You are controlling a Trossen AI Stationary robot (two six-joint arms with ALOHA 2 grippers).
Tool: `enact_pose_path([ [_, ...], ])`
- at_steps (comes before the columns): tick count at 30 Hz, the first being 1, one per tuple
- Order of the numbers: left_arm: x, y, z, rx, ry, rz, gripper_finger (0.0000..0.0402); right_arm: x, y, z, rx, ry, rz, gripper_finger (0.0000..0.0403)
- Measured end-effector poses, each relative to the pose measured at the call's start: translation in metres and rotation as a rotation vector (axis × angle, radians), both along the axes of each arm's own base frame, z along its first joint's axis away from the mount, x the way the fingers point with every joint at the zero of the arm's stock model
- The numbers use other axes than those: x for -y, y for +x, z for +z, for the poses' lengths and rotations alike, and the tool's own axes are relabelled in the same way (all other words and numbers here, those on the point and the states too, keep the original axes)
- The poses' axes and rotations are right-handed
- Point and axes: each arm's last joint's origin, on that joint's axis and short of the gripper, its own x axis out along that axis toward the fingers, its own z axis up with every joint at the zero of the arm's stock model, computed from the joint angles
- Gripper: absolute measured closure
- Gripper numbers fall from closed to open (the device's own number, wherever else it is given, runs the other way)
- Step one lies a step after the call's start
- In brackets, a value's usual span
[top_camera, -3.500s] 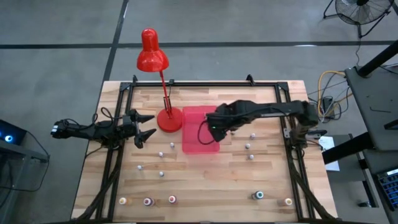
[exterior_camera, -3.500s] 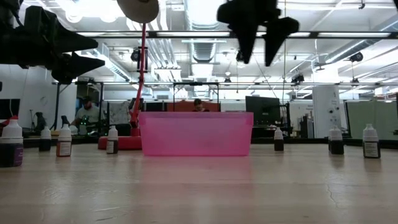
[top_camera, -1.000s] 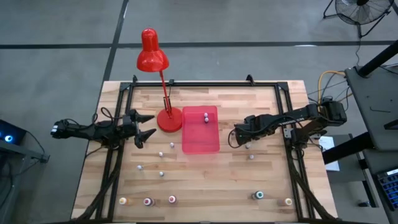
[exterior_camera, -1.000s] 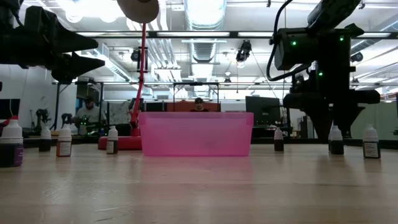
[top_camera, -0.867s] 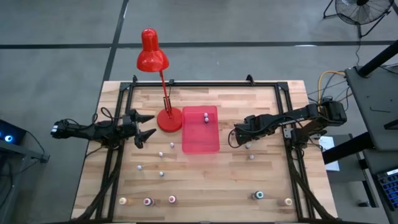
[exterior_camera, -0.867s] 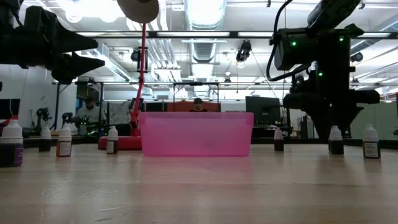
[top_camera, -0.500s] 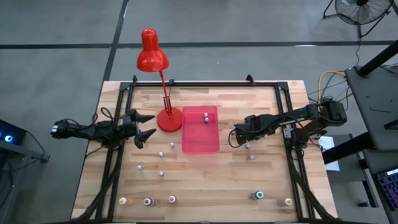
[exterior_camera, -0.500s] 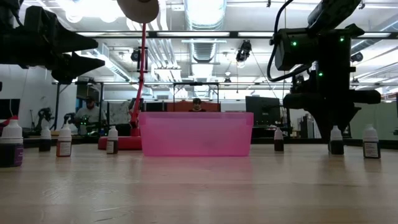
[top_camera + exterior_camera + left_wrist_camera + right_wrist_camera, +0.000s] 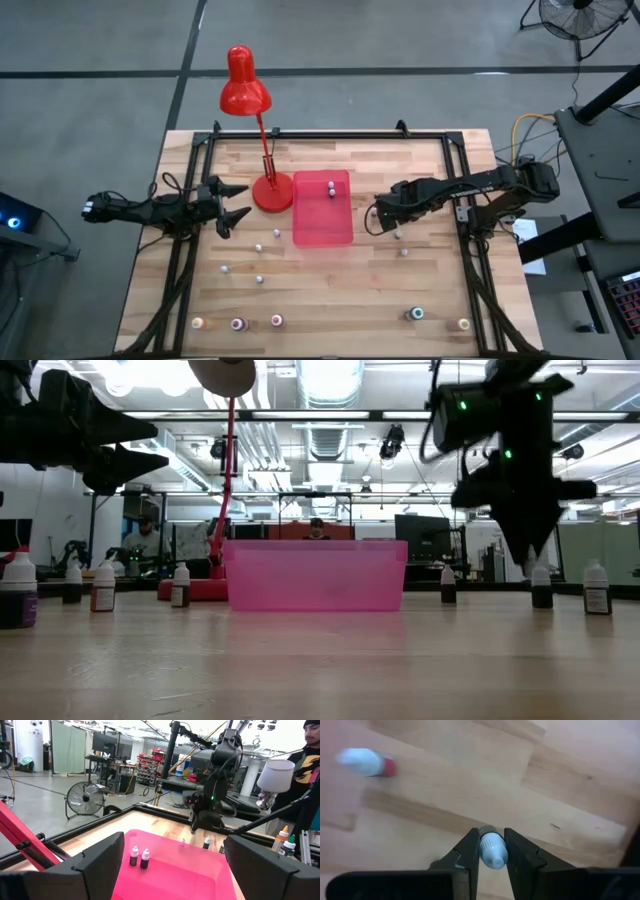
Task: Pick & Place food coloring
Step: Put the small green food coloring bottle into the bin
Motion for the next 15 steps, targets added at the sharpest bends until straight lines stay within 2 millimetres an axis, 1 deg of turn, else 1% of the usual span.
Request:
enact_pose_path([
  [8, 0.0, 0.0, 0.0, 0.0, 0.0, 0.001, 0.0087, 0.001, 0.024, 0.061, 0.081, -0.006, 0.121, 0.0339],
  [11, 0.0, 0.0, 0.0, 0.0, 0.0, 0.0, 0.0087, 0.001, 0.037, 0.083, 0.143, -0.015, 0.164, 0.0339],
  [15, 0.0, 0.0, 0.0, 0.0, 0.0, 0.001, 0.0087, 0.002, 0.058, 0.105, 0.202, -0.03, 0.24, 0.0339],
])
